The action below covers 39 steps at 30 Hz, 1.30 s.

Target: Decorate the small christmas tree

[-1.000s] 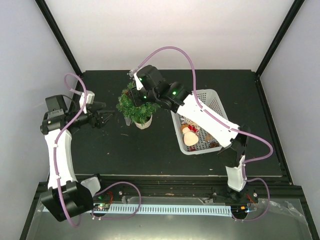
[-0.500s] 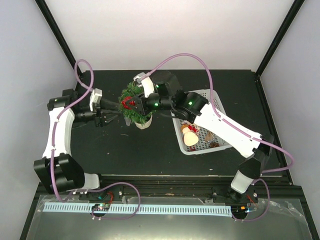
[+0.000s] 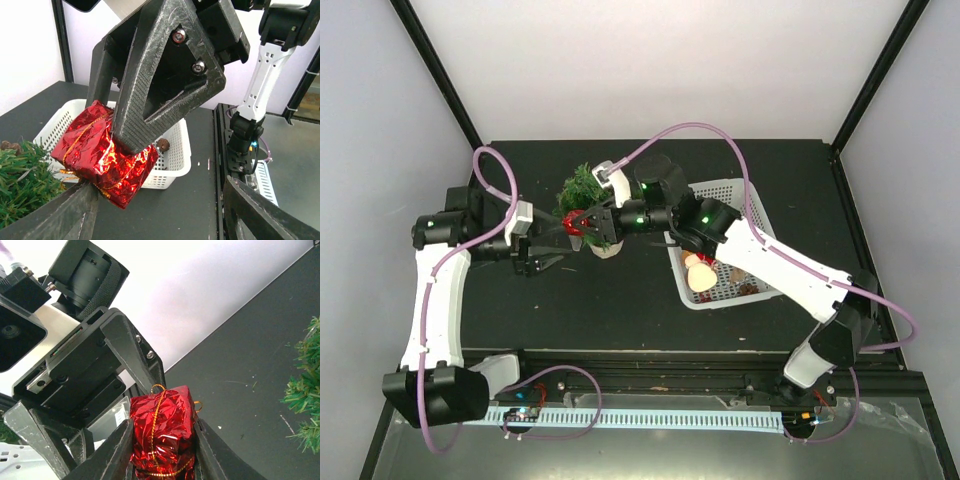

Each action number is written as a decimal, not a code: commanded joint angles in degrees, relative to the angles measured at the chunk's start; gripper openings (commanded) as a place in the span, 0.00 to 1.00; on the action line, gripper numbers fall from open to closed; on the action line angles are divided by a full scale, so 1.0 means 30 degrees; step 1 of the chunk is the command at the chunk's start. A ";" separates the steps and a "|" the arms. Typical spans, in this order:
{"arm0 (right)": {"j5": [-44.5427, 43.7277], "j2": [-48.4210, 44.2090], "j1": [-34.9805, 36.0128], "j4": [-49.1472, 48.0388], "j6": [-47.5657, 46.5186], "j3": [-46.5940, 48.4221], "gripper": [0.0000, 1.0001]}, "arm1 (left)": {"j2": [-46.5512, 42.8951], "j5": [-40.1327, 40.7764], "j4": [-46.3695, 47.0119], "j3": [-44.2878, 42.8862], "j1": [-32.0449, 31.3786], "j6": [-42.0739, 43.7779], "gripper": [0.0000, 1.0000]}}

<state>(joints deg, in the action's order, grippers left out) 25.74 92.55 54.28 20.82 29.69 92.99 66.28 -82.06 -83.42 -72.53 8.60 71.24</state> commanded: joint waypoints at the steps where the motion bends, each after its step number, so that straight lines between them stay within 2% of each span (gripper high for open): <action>1: 0.0927 -0.0858 -0.0027 -0.1517 0.0840 -0.0702 0.30 | -0.1180 -0.0703 0.3019 0.0797 -0.0468 -0.2318 0.69; 10: 0.1447 -0.1027 -0.0019 -0.1898 0.1198 -0.1176 0.29 | -0.3324 0.1042 1.0622 0.3079 -0.1137 -0.9193 0.58; 22: 0.1587 -0.0989 -0.0011 -0.1871 0.1177 -0.1459 0.30 | -0.3196 0.1373 1.2016 0.3082 -0.1161 -1.0805 0.44; 25: 0.1618 -0.0890 -0.0033 -0.1823 0.1151 -0.1426 0.30 | -0.3161 0.1386 1.2076 0.3085 -0.1158 -1.0857 0.31; 28: 0.1536 -0.0856 -0.0020 -0.1729 0.1049 -0.1381 0.30 | -0.3140 0.1574 1.1971 0.3029 -0.1151 -1.0857 0.06; 29: 0.1529 -0.0852 -0.0018 -0.1709 0.1059 -0.1378 0.30 | -0.3161 0.1653 1.1958 0.3026 -0.1158 -1.0872 0.02; 32: 0.1529 -0.0837 -0.0018 -0.1709 0.1059 -0.1349 0.31 | -0.3203 0.1739 1.1914 0.3111 -0.1149 -1.0803 0.01; 36: 0.1503 -0.0844 -0.0040 -0.1597 0.0964 -0.1268 0.37 | -0.3161 0.2004 1.1813 0.3142 -0.1150 -1.0740 0.02; 39: 0.0795 -0.1127 -0.0040 -0.1213 0.0619 -0.1198 0.54 | -0.3139 0.2315 1.1753 0.3142 -0.1156 -1.0648 0.02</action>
<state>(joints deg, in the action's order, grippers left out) 29.06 90.78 53.93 16.43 33.06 89.27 56.75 -75.70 -48.80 -63.16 5.50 38.79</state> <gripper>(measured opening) 0.448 0.043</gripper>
